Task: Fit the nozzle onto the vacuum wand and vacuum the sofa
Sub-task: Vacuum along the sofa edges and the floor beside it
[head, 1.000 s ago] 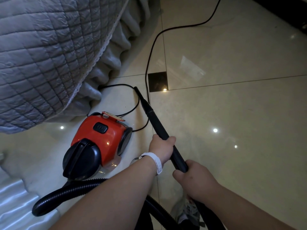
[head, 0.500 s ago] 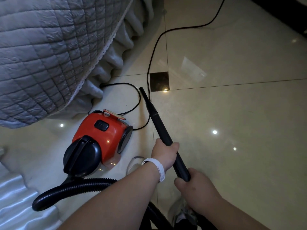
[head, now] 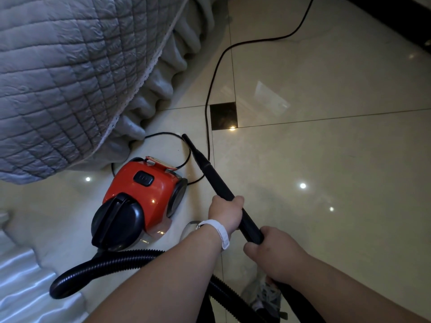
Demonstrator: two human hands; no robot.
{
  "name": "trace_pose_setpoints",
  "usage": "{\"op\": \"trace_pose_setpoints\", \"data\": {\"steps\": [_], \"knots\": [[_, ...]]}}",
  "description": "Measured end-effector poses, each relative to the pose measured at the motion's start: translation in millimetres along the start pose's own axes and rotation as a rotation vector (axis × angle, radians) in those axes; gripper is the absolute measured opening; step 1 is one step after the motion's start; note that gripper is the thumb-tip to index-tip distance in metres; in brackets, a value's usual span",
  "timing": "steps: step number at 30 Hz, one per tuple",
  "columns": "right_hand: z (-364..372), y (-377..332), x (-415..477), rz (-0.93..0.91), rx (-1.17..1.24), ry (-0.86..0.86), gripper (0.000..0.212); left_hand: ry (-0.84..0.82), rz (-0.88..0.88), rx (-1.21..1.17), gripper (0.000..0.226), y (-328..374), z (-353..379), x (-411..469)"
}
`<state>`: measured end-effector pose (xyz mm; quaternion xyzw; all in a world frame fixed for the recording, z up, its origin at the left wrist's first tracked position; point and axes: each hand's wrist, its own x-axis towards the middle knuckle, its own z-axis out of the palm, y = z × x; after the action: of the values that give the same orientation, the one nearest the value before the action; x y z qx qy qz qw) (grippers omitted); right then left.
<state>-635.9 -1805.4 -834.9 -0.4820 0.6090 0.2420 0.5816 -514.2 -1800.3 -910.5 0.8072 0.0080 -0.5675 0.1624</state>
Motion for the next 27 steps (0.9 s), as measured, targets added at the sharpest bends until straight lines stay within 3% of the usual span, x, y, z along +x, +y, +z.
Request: {"op": "trace_pose_setpoints", "data": {"steps": [10,20,24,27], "knots": [[2,-2,-1,-0.003,-0.016,-0.009,0.015,-0.013,-0.033,-0.025,0.039,-2,-8,1],[-7,-10,53,-0.071,0.007,0.133,0.018,-0.113,0.131,-0.119,0.043,29,-15,53],[-7,-9,88,-0.097,0.032,0.155,0.017,0.100,0.266,-0.024,0.020,44,-34,106],[-1,-8,116,-0.128,0.047,0.162,0.019,0.295,0.337,0.232,0.017,59,-50,152]]}}
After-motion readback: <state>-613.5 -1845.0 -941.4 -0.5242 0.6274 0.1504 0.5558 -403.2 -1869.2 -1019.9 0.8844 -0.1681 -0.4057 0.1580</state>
